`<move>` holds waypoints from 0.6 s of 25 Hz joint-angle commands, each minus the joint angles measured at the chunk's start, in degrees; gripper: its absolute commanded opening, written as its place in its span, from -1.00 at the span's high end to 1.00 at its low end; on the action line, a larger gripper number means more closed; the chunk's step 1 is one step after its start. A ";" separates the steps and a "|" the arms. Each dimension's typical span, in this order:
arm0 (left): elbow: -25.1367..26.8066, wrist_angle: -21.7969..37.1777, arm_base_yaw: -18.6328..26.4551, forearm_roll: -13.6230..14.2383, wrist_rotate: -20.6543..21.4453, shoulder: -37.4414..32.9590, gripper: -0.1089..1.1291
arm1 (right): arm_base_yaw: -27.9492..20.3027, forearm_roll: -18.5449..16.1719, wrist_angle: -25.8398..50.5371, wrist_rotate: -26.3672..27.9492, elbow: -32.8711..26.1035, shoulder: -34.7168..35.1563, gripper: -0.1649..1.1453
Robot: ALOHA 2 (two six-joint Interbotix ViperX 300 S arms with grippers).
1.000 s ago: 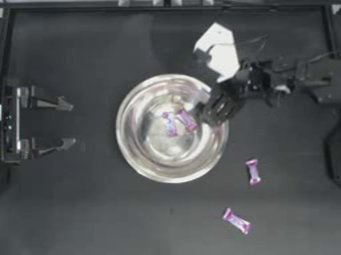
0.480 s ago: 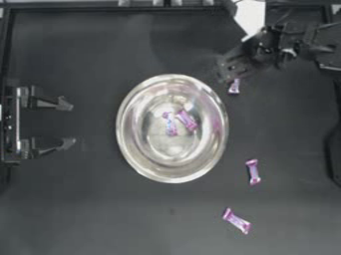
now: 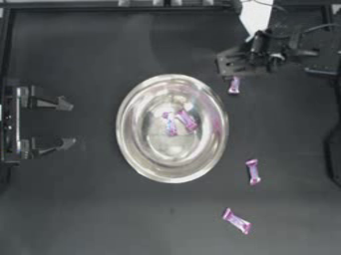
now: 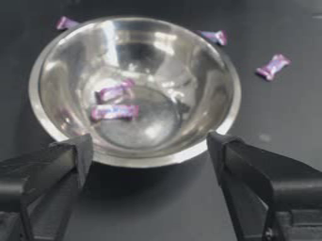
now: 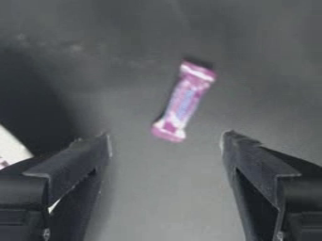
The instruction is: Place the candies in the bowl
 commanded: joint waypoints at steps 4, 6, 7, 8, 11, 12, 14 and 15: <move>-0.53 -0.44 0.09 0.09 0.62 0.35 -0.81 | -2.11 2.20 -0.88 1.23 -1.32 1.05 -0.75; -0.44 -0.44 0.09 0.18 0.62 0.35 -0.81 | -2.81 2.81 -2.64 1.32 -1.05 1.32 -0.75; -0.44 -0.44 0.09 0.18 0.62 0.35 -0.81 | -3.16 2.99 -3.43 1.32 -0.88 1.49 -0.75; -0.35 -0.44 0.09 0.18 0.62 0.35 -0.81 | -3.52 3.25 -4.13 1.41 -0.70 1.67 -0.75; -0.35 -0.44 0.09 0.18 0.62 0.35 -0.81 | -4.39 3.69 -4.83 1.23 -0.44 2.72 -0.75; -0.35 -0.44 0.09 0.18 0.62 0.35 -0.81 | -4.48 3.69 -5.01 1.23 -0.44 3.08 -0.75; -0.35 -0.44 0.09 0.18 0.62 0.26 -0.81 | -4.83 3.69 -5.19 1.32 -0.35 3.96 -0.75; -0.26 -0.44 0.09 0.18 0.62 0.26 -0.81 | -4.92 3.69 -5.45 1.32 -0.35 4.22 -0.75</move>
